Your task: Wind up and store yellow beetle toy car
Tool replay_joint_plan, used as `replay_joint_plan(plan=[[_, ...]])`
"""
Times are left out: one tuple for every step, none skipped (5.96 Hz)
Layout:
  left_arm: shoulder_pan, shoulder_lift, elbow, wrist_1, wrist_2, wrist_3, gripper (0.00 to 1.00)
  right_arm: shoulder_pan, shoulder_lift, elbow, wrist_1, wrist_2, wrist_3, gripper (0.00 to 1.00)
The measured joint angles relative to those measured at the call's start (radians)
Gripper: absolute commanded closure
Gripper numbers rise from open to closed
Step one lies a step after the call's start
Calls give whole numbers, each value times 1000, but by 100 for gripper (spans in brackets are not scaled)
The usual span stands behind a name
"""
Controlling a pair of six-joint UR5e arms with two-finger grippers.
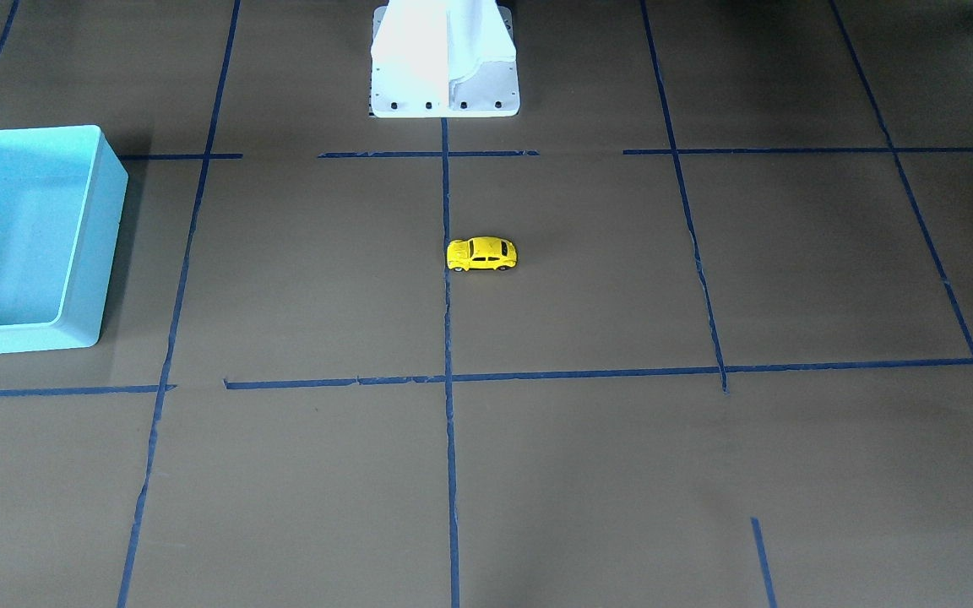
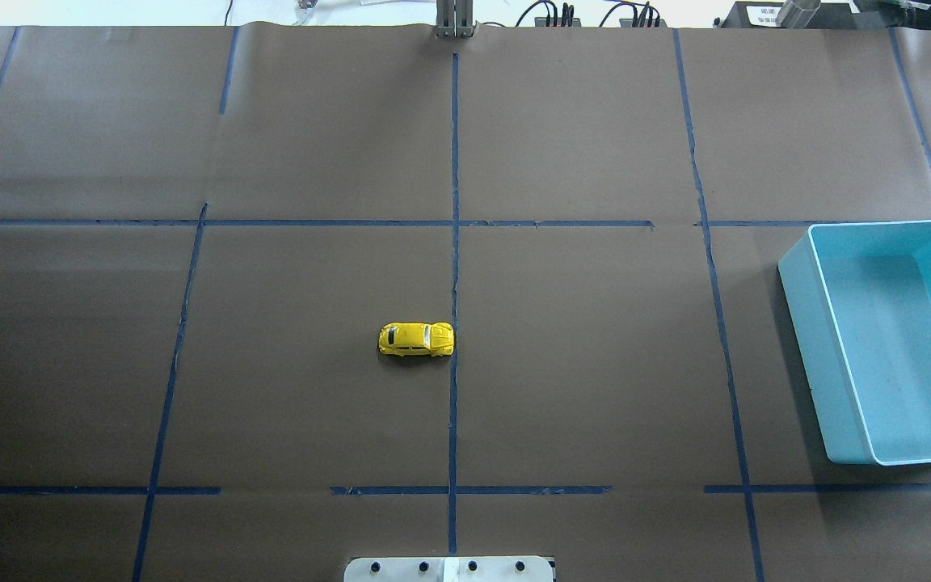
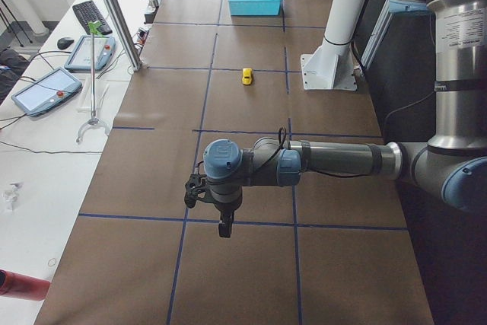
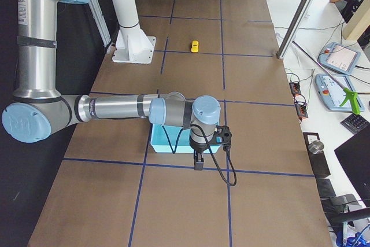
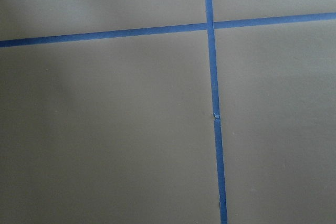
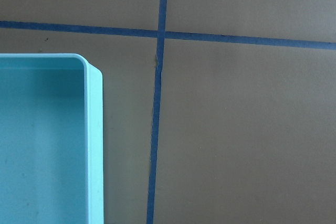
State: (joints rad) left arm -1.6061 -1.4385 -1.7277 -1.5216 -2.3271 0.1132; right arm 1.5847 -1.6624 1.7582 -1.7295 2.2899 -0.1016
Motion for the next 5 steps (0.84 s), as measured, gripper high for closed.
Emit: replay_joint_plan(plan=[[0, -2, 3, 0, 0, 0, 0, 0, 0, -1, -1, -1, 1, 0], [0, -3, 2, 0, 0, 0, 0, 0, 0, -1, -1, -2, 1, 0], [0, -3, -1, 0, 0, -1, 0, 0, 0, -2, -1, -2, 2, 0], [0, -2, -6, 1, 0, -2, 0, 0, -1, -2, -1, -3, 1, 0], [2, -2, -18, 6, 0, -1, 0, 0, -2, -2, -1, -4, 1, 0]])
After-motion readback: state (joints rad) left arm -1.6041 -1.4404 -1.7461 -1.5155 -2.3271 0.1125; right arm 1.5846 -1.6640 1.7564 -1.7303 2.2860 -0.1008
